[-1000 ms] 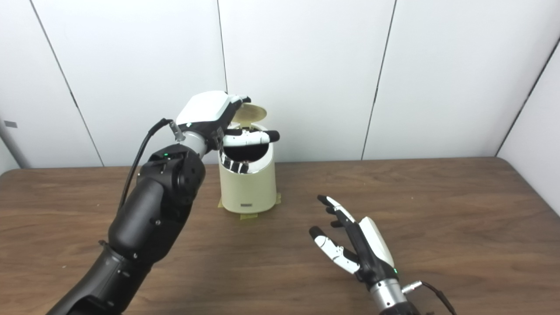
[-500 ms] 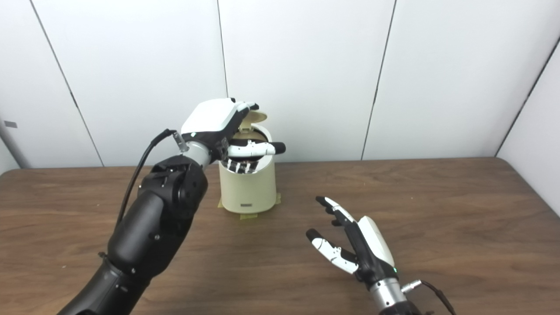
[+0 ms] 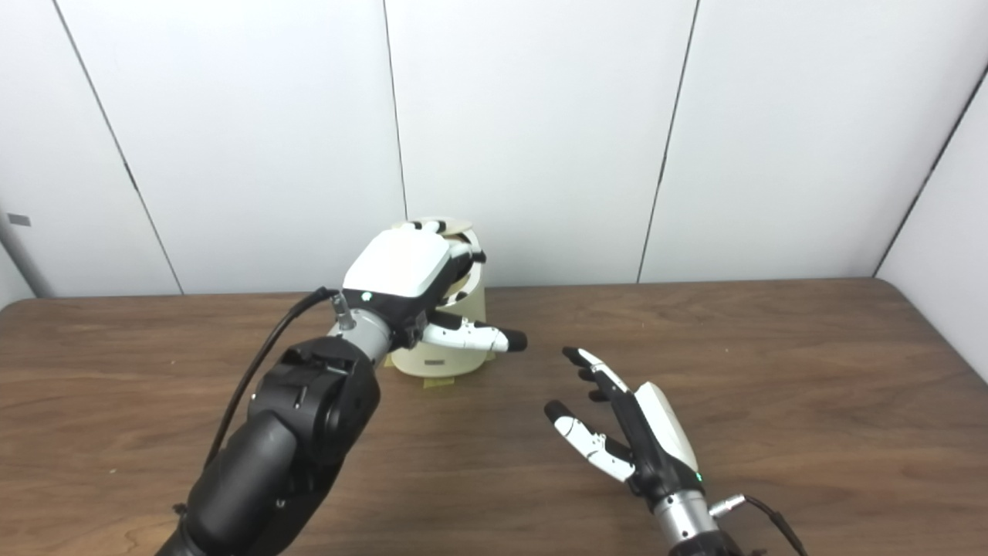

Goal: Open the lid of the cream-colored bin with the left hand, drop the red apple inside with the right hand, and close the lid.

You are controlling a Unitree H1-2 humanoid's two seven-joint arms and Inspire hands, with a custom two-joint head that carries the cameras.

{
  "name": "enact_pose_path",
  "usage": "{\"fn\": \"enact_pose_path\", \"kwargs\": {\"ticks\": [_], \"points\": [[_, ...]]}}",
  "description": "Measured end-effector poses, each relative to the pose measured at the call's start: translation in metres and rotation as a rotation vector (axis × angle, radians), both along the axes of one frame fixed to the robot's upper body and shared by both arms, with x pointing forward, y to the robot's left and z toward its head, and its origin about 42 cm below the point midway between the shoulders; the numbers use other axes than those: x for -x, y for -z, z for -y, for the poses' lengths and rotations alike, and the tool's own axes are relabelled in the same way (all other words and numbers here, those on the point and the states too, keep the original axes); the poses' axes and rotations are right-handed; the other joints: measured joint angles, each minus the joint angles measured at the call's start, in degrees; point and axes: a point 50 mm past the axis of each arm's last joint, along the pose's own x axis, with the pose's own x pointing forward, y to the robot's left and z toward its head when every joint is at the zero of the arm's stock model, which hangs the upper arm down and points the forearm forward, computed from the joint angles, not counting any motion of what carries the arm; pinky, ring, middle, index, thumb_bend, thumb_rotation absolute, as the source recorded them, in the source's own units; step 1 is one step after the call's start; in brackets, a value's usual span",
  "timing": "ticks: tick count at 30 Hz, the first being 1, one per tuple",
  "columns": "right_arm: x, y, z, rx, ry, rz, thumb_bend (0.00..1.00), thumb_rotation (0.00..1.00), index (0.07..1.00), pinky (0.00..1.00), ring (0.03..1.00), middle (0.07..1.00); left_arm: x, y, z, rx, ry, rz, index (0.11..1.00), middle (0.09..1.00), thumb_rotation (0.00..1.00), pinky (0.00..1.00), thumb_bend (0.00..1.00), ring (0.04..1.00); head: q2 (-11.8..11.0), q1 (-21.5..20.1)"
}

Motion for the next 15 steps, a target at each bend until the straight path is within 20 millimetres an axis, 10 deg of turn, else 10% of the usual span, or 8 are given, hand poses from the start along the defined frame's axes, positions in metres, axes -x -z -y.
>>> {"fn": "enact_pose_path", "kwargs": {"ticks": [15], "points": [[0.000, 0.001, 0.001, -0.042, 0.012, -0.039, 0.35, 0.84, 0.899, 0.78, 0.878, 0.912, -0.007, 0.017, -0.010, 0.021, -0.012, -0.058, 0.865, 0.881, 0.92, 1.00, 0.98, 0.927, 0.26, -0.35]]}}
